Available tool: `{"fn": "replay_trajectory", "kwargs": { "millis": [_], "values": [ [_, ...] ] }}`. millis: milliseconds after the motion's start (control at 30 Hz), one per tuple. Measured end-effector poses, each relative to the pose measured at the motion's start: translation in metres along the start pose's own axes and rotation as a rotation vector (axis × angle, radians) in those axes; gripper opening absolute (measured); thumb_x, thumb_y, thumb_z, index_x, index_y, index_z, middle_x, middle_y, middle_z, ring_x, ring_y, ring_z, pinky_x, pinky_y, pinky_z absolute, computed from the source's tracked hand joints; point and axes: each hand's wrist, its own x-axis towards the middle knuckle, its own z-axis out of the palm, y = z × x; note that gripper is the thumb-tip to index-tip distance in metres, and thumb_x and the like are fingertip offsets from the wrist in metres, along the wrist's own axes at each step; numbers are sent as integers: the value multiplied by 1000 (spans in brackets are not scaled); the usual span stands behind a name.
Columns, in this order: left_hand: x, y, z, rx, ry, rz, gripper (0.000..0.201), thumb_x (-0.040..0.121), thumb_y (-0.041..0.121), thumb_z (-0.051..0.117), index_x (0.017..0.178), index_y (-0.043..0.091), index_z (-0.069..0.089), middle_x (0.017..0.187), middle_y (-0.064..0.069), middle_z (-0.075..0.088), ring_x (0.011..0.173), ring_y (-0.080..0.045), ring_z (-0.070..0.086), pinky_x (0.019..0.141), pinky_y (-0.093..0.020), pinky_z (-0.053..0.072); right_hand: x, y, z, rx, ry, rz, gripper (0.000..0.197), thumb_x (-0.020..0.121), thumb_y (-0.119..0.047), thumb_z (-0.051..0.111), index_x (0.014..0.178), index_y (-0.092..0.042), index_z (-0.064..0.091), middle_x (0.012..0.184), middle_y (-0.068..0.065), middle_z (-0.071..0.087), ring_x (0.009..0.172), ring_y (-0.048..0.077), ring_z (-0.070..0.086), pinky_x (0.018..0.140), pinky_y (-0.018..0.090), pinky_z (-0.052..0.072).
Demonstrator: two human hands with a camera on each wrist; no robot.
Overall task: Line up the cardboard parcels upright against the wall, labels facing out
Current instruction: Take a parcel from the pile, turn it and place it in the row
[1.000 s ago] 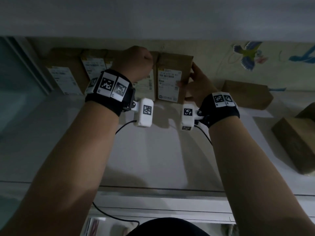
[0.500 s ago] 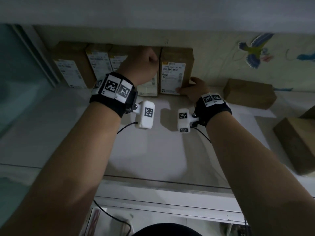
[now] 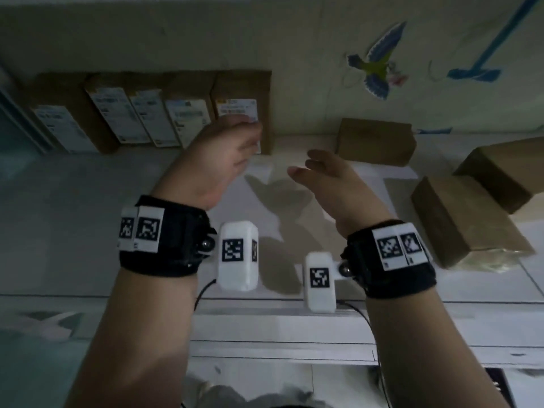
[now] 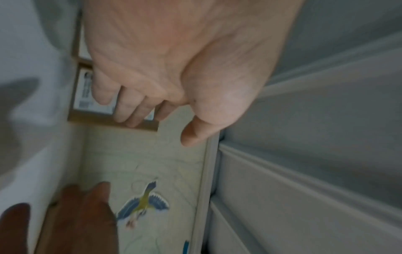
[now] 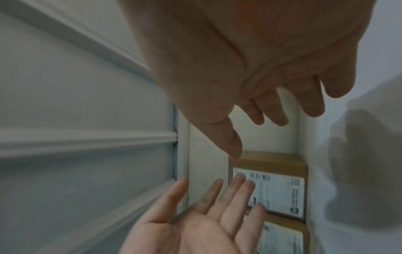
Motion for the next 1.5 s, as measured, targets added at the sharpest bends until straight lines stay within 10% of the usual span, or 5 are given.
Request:
{"fn": "replay_trajectory", "kwargs": {
  "millis": [233, 533, 700, 833, 1500],
  "values": [
    [-5, -20, 79, -36, -138, -149, 13, 103, 35, 62, 114, 29, 65, 132, -5, 69, 121, -18, 67, 112, -43, 47, -27, 13, -52, 184, 356, -115, 30, 97, -13, 69, 127, -15, 69, 118, -4, 74, 109, 8, 69, 95, 23, 54],
    [4, -38, 102, -130, -244, -225, 10, 103, 33, 63, 111, 28, 63, 132, -8, 68, 121, -22, 67, 113, -43, 47, -52, 19, -65, 127, 471, -70, 29, 99, -17, 68, 128, -19, 68, 120, -5, 73, 109, 7, 70, 86, 17, 57],
    [12, -34, 107, -177, -286, -261, 12, 102, 30, 63, 111, 24, 67, 127, -12, 71, 117, -26, 69, 110, -43, 48, -57, 3, -75, 26, 618, -100, 21, 98, -17, 66, 118, -22, 72, 111, -5, 76, 103, 14, 73, 95, 38, 61],
    [11, -28, 118, -202, -363, -234, 13, 102, 31, 62, 110, 24, 68, 117, -7, 71, 112, -24, 69, 98, -40, 49, -52, -8, -72, 1, 669, -97, 30, 98, -16, 66, 128, -15, 69, 111, -2, 77, 95, 6, 72, 82, 25, 59],
    [-5, -39, 119, -227, -276, -223, 44, 91, 37, 66, 128, 14, 68, 131, -13, 72, 122, -28, 70, 105, -49, 53, -60, -19, -70, -480, 395, 60, 58, 77, -77, 52, 128, -50, 49, 114, -17, 66, 121, 20, 64, 114, 70, 34]
  ]
}}
